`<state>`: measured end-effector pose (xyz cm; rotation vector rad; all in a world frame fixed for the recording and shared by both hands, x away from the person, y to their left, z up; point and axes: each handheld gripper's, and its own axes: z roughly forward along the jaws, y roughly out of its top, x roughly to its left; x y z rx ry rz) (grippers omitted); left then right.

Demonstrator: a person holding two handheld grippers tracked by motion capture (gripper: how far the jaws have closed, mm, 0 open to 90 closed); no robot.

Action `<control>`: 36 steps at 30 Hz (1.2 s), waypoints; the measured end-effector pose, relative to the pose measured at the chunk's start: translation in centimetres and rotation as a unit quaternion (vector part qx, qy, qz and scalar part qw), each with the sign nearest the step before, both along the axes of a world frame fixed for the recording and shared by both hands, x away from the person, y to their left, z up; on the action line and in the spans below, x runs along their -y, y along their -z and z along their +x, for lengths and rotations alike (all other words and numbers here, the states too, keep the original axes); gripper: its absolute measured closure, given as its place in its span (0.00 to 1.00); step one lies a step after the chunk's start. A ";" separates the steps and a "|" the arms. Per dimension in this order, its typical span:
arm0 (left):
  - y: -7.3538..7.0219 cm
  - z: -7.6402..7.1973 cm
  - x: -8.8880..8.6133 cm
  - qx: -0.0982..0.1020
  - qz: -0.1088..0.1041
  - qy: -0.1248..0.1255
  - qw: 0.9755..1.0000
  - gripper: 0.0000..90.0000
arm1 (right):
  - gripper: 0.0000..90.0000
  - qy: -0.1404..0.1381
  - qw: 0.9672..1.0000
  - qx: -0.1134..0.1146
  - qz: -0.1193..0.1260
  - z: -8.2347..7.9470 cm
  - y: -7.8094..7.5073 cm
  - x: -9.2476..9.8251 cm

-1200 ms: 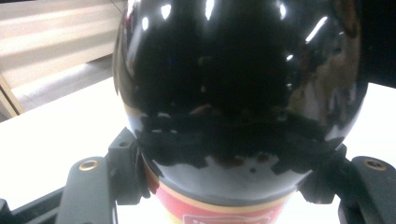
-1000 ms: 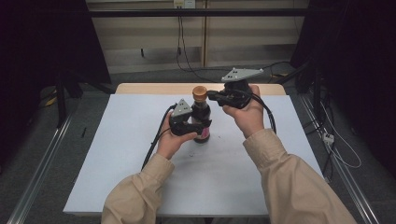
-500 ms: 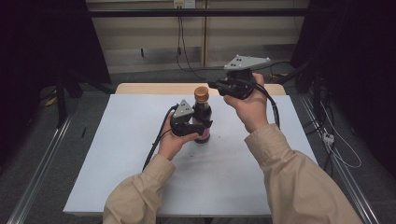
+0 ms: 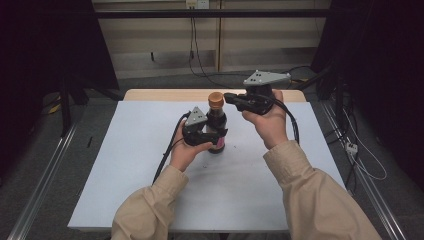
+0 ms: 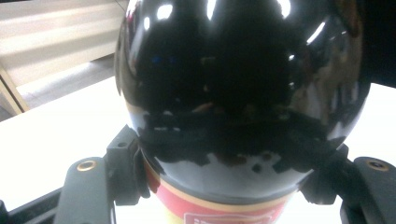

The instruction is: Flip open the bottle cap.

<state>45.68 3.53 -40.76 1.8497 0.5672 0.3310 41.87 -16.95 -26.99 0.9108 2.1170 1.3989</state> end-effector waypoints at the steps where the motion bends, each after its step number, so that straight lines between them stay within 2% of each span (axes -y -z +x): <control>1: 0.0 0.0 0.0 -0.001 -0.001 0.000 1.000 0.35 | 1.00 0.002 1.000 -0.003 0.000 0.0 0.2 0.1; 8: 0.0 0.0 0.0 0.000 -0.002 -0.002 1.000 0.34 | 1.00 -0.002 1.000 -0.012 0.004 0.0 1.0 0.7; 14: 0.0 0.0 0.0 0.001 -0.001 -0.002 1.000 0.34 | 1.00 -0.009 1.000 -0.019 -0.004 -0.1 1.5 0.4; 36: 0.2 -0.1 0.0 0.002 -0.010 -0.004 1.000 0.34 | 1.00 -0.016 1.000 -0.019 -0.005 0.0 1.1 -0.1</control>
